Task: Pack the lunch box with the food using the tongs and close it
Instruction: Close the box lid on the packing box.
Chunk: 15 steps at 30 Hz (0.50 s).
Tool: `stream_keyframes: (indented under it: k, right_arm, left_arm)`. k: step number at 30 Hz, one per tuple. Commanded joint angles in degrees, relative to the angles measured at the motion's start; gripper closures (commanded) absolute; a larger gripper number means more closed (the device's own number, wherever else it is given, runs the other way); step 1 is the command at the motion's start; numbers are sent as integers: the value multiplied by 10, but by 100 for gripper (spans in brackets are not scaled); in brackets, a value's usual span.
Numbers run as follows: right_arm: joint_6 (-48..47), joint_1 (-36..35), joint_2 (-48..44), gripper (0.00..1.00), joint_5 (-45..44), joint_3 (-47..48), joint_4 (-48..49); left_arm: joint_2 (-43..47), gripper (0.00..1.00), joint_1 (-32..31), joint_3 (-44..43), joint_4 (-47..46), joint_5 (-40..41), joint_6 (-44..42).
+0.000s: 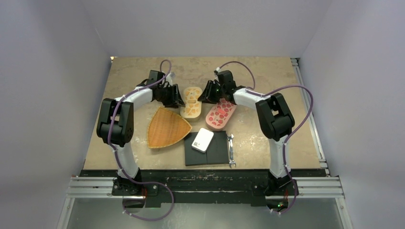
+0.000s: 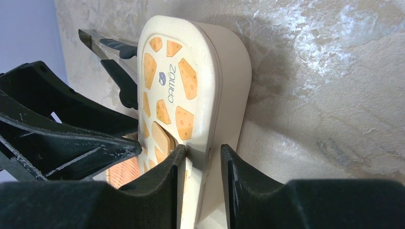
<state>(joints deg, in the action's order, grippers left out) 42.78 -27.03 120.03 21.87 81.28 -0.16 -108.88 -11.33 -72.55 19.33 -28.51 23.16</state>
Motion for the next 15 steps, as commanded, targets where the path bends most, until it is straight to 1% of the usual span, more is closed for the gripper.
stream_keyframes:
  k: [1, 7, 13, 15]
  right_arm:
    - [-19, -11, -6, 66, -37, 23, -26]
    - [-25, -19, -1, 68, -71, 32, -41]
    - [-41, -28, -1, 72, -112, 42, -65]
    - [-44, -33, -1, 76, -124, 45, -70]
  left_arm:
    - [20, 57, -1, -10, -5, 3, -6]
    - [24, 54, -1, -9, -12, -2, -5]
    - [26, 52, -1, -8, -14, -1, -5]
    - [27, 52, -1, -8, -16, -1, -4]
